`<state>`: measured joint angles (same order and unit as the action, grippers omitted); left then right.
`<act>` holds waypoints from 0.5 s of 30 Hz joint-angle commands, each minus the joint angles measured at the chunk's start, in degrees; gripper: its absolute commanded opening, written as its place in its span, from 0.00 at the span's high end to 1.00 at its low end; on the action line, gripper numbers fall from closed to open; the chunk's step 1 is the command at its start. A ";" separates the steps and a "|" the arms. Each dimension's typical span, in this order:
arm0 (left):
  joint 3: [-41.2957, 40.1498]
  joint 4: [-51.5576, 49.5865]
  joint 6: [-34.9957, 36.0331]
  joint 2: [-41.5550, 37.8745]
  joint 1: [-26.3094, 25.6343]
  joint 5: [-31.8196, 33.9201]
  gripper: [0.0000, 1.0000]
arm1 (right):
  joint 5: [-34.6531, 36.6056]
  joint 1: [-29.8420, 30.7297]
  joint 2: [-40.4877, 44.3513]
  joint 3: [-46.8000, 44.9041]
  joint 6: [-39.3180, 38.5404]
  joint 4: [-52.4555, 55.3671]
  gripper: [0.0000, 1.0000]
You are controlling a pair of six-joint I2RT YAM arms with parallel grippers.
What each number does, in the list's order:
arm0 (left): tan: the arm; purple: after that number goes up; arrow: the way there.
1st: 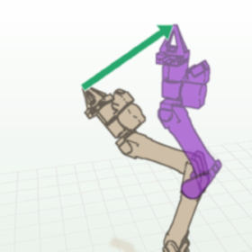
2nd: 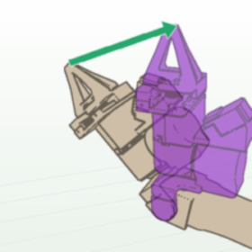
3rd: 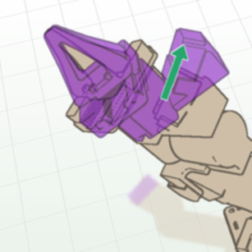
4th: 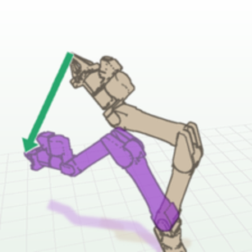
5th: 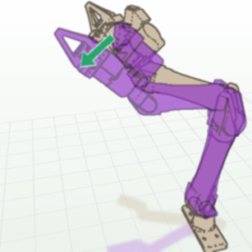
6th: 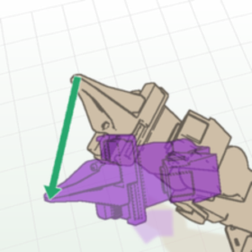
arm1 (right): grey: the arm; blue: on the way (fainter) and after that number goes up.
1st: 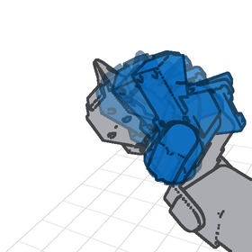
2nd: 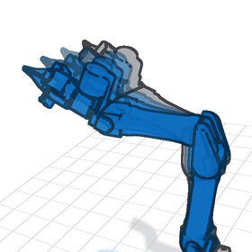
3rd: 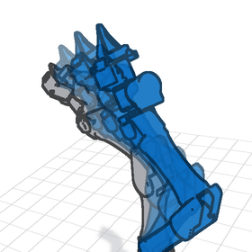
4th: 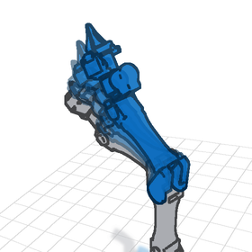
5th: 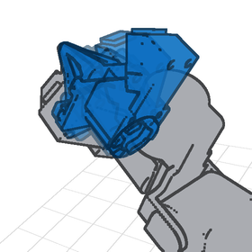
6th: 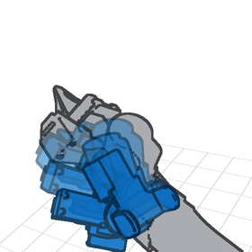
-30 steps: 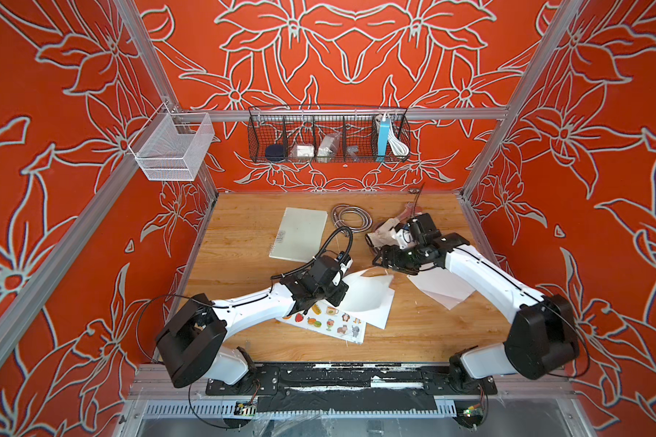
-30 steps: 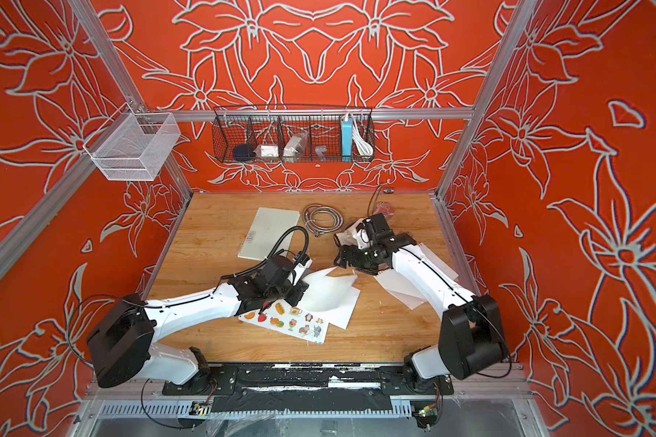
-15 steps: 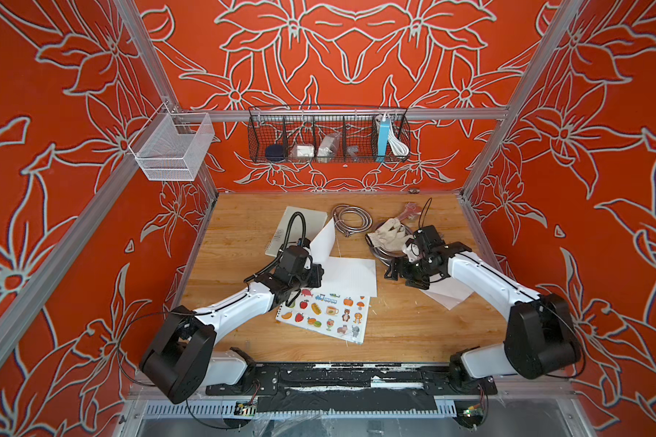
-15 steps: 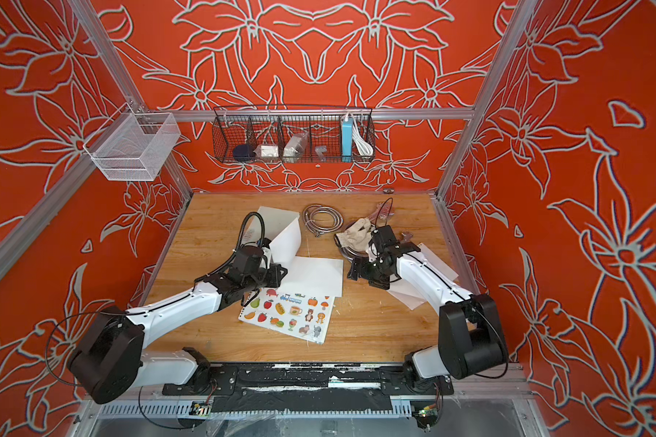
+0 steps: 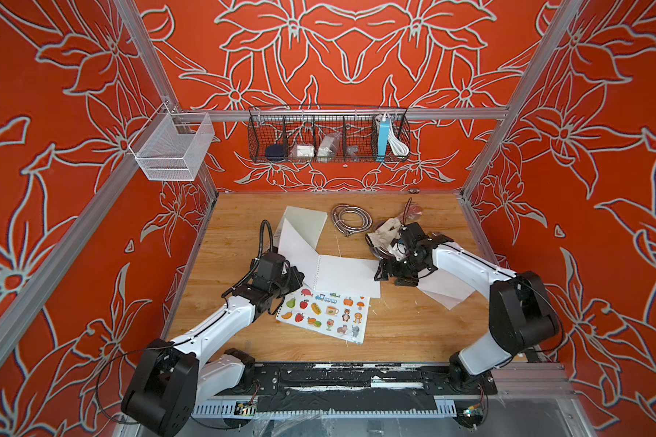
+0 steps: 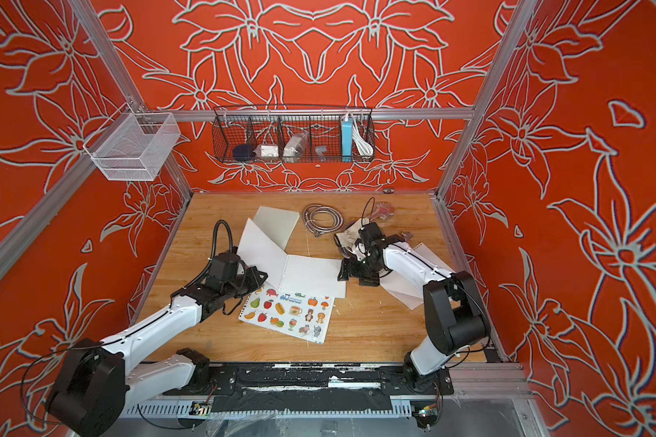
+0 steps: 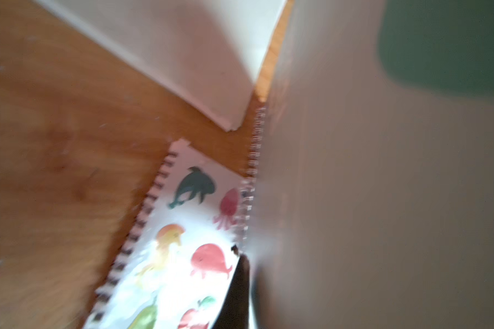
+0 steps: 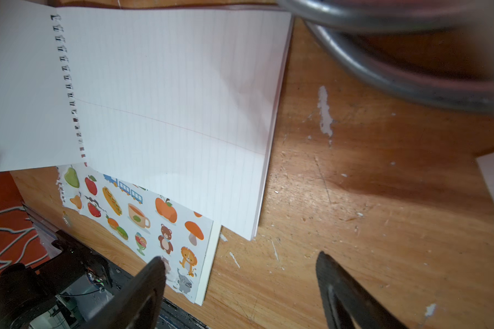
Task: Tear off pages from different notebooks
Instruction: Open the notebook at the notebook.
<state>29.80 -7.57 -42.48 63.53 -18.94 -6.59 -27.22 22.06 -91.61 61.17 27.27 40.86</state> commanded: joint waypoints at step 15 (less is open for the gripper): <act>8.06 -36.71 -7.27 -11.10 0.89 24.78 0.12 | 4.28 4.27 -7.30 10.20 -1.11 2.92 0.16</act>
<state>36.07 -40.14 -50.37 53.39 -18.35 16.91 -25.56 25.69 -97.80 69.06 27.27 41.67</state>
